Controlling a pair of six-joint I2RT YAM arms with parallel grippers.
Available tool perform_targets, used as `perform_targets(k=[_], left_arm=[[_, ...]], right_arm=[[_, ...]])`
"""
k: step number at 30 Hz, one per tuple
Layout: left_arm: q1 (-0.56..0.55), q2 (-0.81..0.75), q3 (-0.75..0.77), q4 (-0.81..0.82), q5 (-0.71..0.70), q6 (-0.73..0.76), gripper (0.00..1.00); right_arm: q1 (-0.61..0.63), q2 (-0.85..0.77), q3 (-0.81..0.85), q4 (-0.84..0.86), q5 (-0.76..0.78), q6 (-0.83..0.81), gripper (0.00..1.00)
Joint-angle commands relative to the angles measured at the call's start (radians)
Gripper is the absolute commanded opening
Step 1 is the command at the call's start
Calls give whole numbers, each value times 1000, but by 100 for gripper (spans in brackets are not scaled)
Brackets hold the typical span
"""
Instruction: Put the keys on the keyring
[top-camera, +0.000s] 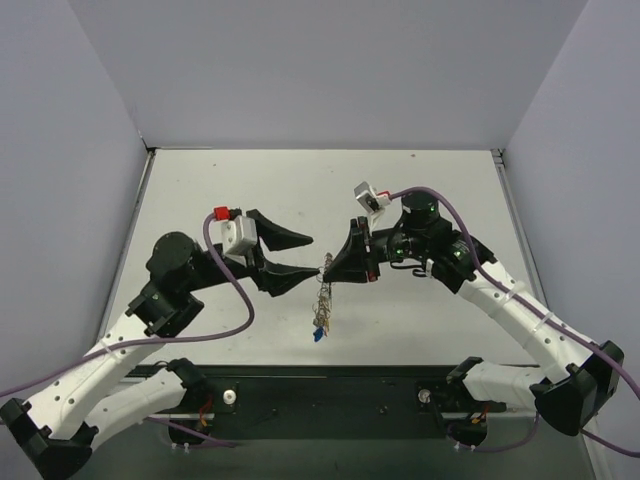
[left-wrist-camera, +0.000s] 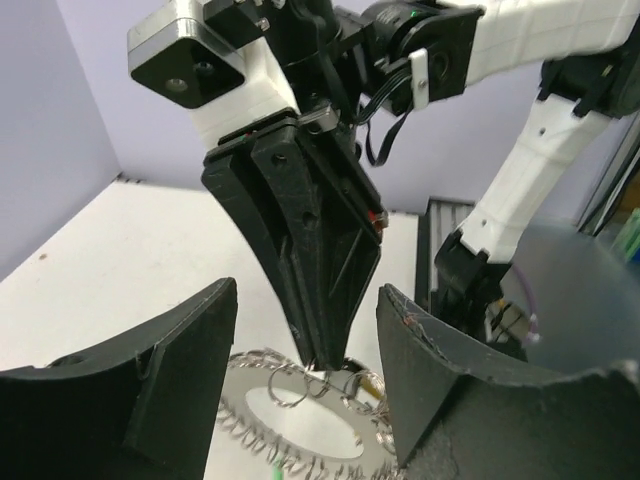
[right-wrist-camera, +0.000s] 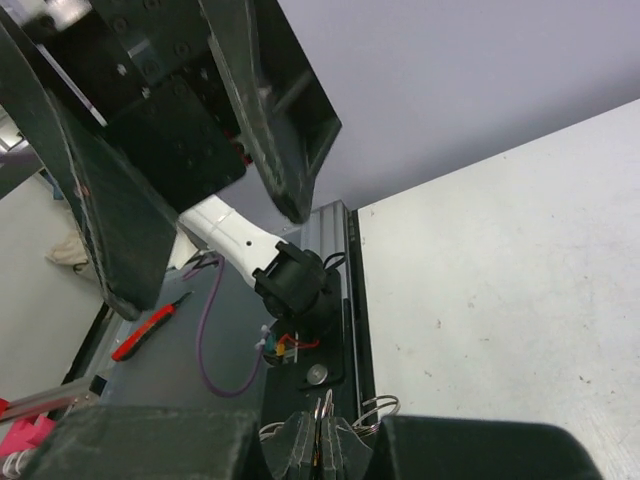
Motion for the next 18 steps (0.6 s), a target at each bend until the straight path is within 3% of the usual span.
perform_targets(k=[1, 10, 18], left_arm=[[13, 84, 253, -533, 10, 208, 67], [18, 339, 649, -1105, 109, 438, 68], [10, 483, 783, -1269, 196, 521, 64]], right_arm=[[-11, -6, 84, -20, -35, -70, 0], [-22, 4, 118, -152, -26, -167, 0], [-19, 23, 135, -227, -31, -230, 0]])
